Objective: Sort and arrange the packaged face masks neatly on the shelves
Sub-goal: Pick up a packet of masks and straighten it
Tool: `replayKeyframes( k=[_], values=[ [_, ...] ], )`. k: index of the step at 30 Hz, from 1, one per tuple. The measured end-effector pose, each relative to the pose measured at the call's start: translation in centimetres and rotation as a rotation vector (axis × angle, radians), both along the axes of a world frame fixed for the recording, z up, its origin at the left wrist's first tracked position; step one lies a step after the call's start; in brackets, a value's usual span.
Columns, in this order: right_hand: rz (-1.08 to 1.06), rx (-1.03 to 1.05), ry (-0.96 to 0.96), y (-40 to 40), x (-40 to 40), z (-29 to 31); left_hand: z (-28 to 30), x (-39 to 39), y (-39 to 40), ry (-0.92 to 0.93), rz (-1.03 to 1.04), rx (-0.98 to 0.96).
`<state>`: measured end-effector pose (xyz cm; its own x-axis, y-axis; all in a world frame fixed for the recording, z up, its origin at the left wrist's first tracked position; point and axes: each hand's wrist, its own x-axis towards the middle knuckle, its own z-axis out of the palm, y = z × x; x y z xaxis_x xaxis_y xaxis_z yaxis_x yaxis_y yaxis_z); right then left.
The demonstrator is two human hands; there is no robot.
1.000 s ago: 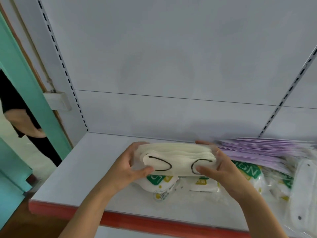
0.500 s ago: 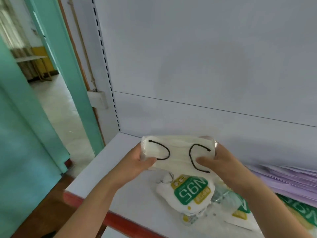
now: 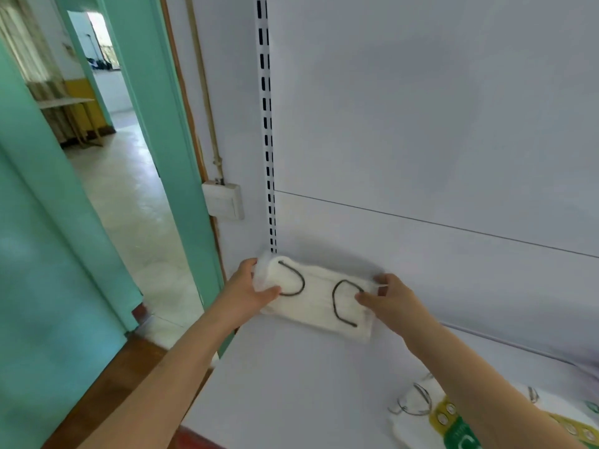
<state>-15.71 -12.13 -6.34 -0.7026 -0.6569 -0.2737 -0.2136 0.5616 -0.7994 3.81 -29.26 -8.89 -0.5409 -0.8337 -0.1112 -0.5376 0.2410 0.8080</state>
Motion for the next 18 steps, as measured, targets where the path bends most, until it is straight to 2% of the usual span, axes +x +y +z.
replayKeyframes(
  k=[1,4,9,13,16,18],
  values=[
    [0.005,0.072,0.055,-0.2,0.7,-0.1,-0.3,-0.1,-0.3,-0.075,-0.013,-0.045],
    [0.064,0.176,0.102,-0.2,2.8,-0.4,-1.3,-0.5,0.0,-0.161,-0.070,-0.009],
    [0.007,0.131,0.033,-0.6,3.7,-0.2,-1.7,-1.4,0.8,-0.220,-0.134,-0.063],
    [0.066,0.187,0.181,-0.6,3.6,-1.1,-1.7,-1.4,0.8,-0.275,-0.152,-0.096],
    [0.164,0.249,0.237,-0.5,3.9,-0.9,-1.5,-1.2,1.1,-0.332,-0.179,-0.112],
    [0.161,0.221,0.250,0.4,3.8,0.2,-0.6,-1.3,1.8,-0.400,-0.162,-0.177]
  ],
)
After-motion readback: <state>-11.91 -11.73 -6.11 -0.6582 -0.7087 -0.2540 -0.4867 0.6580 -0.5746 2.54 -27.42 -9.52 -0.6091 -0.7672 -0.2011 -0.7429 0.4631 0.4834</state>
